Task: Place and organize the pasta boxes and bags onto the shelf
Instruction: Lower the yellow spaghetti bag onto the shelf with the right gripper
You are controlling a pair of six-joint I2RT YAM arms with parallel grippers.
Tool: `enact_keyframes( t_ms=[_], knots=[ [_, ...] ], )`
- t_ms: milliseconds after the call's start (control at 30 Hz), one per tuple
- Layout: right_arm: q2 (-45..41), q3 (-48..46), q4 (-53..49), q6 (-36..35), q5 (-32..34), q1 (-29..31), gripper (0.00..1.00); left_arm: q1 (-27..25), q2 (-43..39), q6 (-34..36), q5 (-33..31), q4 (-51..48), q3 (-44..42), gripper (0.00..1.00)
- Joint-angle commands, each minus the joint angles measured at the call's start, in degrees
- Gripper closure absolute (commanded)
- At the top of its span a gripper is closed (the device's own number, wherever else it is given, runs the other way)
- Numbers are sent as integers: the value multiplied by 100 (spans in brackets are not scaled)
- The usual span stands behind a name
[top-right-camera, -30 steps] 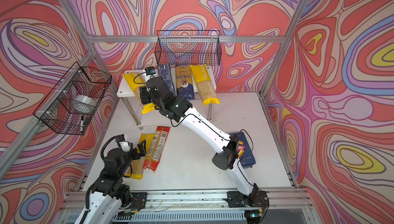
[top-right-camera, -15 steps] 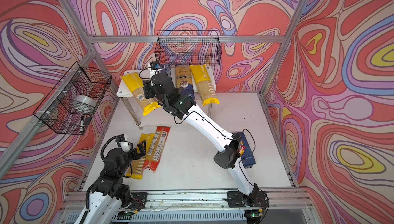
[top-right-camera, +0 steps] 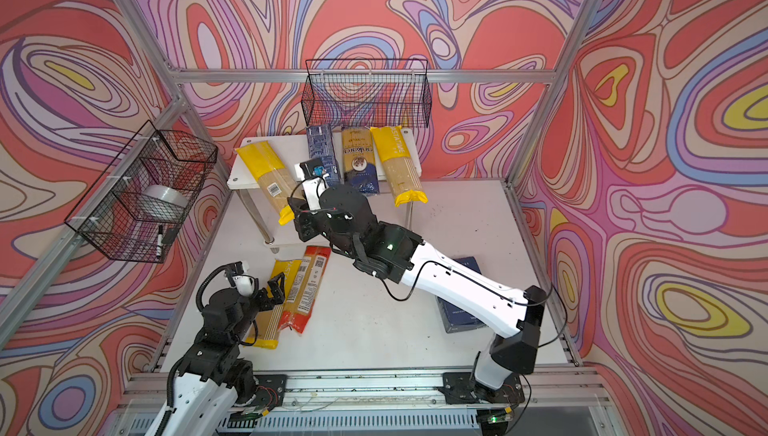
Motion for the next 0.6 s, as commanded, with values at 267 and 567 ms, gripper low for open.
enact_keyframes(
  t_ms=[267,567],
  knots=[
    [21,-670,705,330,-281,16,91,38,-52,34,-40,74,124,0],
    [210,-575,557,381,-243,18,96,33,-69,35,-29,71,114,0]
  ],
)
